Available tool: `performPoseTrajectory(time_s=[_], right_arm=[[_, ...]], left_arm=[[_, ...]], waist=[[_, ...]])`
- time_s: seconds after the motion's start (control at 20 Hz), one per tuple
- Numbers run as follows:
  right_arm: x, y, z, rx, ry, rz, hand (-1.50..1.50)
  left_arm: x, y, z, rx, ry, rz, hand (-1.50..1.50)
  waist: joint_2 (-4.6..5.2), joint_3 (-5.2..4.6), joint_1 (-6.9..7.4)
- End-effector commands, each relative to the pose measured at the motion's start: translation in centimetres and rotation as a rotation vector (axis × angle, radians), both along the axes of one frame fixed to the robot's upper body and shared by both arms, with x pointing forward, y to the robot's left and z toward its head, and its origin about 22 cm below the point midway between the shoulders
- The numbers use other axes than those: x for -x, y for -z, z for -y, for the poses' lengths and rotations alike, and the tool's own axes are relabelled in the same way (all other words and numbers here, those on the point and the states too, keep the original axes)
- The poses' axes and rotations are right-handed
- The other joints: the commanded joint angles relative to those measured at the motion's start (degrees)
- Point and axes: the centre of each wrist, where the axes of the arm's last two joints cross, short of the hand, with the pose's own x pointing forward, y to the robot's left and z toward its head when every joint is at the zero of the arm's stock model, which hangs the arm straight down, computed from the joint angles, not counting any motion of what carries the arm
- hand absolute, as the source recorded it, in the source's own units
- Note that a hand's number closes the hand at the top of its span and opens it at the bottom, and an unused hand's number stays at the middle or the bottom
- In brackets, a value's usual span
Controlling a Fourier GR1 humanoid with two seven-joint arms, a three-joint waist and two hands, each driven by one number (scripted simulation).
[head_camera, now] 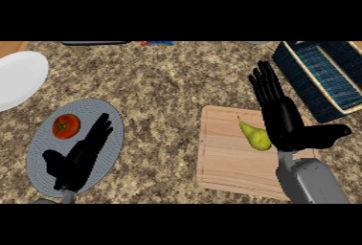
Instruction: Pick the pear from the cutting board and place it in the basket
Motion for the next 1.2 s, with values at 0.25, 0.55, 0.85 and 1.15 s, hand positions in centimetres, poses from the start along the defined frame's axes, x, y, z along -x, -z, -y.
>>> performPoseTrajectory(time_s=[0.25,0.55,0.85,1.15], right_arm=[[-0.6,5.7,0.3,-0.12,-0.57,-0.3,1.5],[-1.8,4.1,4.6,-0.306,-0.871,0.078,-1.5],[-5.4,-2.8,9.2,0.281,-0.725,0.097,-1.5],[-7.3,-11.4,12.8,0.754,-0.861,0.104,-1.5]], left_arm=[[-3.8,-4.2,-3.2,-0.237,-0.053,0.113,0.0],[-5.6,-4.5,-2.6,-0.273,-0.127,0.012,0.0],[-6.3,-5.7,-3.3,-0.283,-0.123,0.02,0.0],[-7.1,-5.7,-1.4,-0.281,-0.094,0.024,0.0]], waist=[[1.56,0.46,7.8],[-1.38,-0.52,1.91],[-1.96,-0.7,2.56],[-1.04,-0.56,4.32]])
